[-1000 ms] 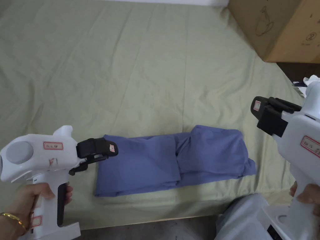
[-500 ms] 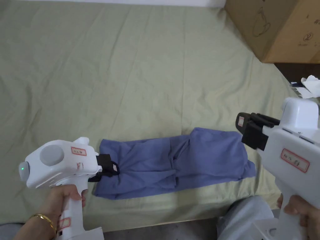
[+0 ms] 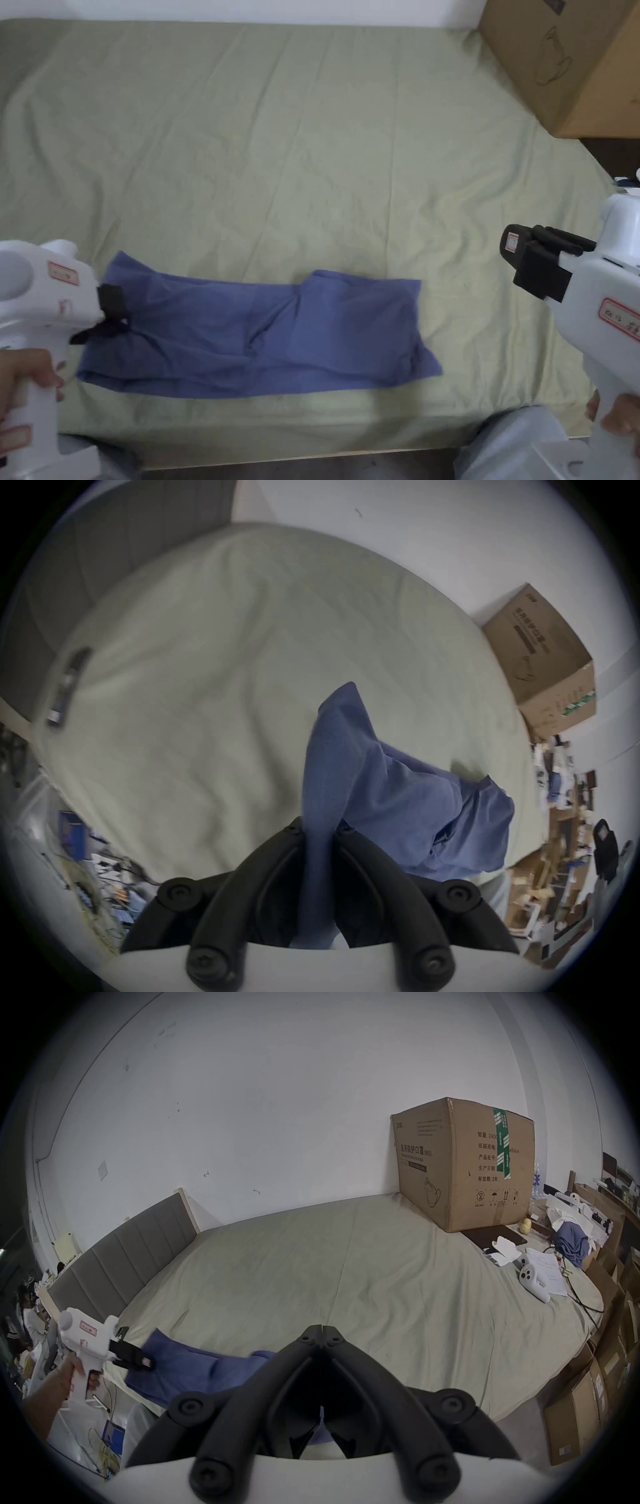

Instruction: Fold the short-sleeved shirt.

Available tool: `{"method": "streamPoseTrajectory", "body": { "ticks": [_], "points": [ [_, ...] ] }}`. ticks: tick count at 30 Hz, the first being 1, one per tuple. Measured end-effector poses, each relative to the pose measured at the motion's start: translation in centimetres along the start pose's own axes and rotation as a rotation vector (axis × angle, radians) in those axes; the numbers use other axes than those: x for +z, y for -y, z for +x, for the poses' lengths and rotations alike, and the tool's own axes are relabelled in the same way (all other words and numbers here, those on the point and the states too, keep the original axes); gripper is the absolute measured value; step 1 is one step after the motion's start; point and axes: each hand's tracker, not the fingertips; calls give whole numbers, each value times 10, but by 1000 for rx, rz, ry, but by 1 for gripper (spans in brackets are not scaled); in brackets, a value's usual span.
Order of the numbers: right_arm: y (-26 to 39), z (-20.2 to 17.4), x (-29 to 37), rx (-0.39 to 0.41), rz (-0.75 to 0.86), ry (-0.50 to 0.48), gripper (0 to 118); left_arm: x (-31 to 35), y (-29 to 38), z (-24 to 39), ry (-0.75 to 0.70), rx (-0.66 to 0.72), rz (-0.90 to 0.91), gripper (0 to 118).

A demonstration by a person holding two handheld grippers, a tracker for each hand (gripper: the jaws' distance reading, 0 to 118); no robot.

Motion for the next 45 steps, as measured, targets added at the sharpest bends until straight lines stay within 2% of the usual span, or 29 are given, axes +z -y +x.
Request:
{"method": "streamPoseTrajectory", "body": {
  "ticks": [5,8,12,15,19,21,22,23,27,31,33,35,37,39,40,41,42,45],
  "points": [
    [2,2,1,-2,1,-7,0,42,-12,-4,-185,27,132,8],
    [3,2,0,-2,-7,-4,0,63,1,35,-84,-85,191,8],
    [3,4,8,-5,4,4,0,66,20,97,88,-230,126,8],
    [3,11,16,-14,14,20,0,49,36,147,98,-394,107,8],
    [4,20,27,-26,23,59,0,0,54,199,87,-471,19,9],
    [6,25,33,-38,29,80,0,-30,61,221,69,-491,0,25],
    [7,27,35,-37,29,95,0,-44,67,230,65,-531,-30,38],
    [8,29,38,-34,29,112,0,-56,72,238,69,-551,-51,58],
    [12,36,44,-53,24,146,0,-92,89,255,186,-586,-152,98],
    [13,38,42,-58,22,169,0,-101,89,252,163,-607,-143,99],
    [11,37,41,-51,23,165,0,-84,79,246,229,-516,-131,99],
    [8,33,39,-42,28,155,0,-57,64,234,304,-420,-31,94],
    [4,30,36,-41,38,141,0,-31,55,226,333,-351,116,77],
    [2,25,34,-47,48,117,0,-16,57,218,317,-291,262,51],
    [2,23,33,-48,51,111,0,-16,61,218,312,-295,295,34],
    [1,22,31,-44,48,102,0,-20,66,217,299,-317,300,11],
    [2,20,29,-38,45,95,0,-26,73,216,277,-325,283,4],
    [3,15,26,-25,32,80,0,-56,98,215,231,-360,213,3]
  ]
}}
